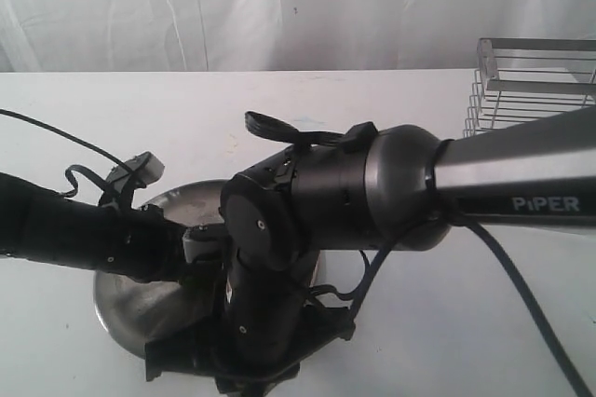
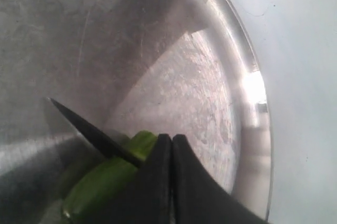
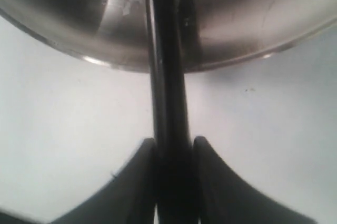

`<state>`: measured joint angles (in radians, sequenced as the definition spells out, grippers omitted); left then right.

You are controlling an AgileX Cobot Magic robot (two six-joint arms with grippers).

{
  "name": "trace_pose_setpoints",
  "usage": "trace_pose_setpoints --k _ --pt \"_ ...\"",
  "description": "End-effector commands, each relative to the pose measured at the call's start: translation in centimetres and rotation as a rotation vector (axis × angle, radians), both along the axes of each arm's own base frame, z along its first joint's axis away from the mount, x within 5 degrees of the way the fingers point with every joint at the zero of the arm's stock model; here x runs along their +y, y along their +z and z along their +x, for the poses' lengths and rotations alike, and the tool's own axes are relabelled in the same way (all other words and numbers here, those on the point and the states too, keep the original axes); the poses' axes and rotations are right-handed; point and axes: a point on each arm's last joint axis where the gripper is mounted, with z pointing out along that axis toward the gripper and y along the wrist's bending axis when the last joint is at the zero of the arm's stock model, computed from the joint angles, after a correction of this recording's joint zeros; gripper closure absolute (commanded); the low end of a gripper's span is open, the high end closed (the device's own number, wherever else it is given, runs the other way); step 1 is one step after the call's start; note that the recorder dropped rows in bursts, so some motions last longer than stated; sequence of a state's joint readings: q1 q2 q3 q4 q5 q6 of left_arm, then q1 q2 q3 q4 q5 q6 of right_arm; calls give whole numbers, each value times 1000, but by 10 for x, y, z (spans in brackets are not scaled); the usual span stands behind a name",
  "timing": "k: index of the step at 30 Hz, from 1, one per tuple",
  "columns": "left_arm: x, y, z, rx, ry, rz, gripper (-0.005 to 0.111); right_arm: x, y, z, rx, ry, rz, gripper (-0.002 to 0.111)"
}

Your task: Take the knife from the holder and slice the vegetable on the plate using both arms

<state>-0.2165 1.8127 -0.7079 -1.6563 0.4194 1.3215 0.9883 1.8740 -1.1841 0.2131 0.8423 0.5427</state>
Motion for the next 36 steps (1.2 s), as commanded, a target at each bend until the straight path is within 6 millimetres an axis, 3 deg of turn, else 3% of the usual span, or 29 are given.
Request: trace_pose_setpoints --k 1,6,19,29,36 --pt "5 -27 -16 57 -93 187 107 -2 -2 -7 19 38 -62 108" --pt "-2 1 -5 -50 -139 135 107 -1 -2 -6 8 37 -52 108" --pt "3 79 -3 -346 -96 145 107 -2 -2 -4 -14 56 -60 108" --pt "8 117 -12 -452 -21 117 107 1 0 -1 -64 85 -22 108" --pt "13 138 -20 -532 9 120 107 -3 17 0 -130 132 0 108"
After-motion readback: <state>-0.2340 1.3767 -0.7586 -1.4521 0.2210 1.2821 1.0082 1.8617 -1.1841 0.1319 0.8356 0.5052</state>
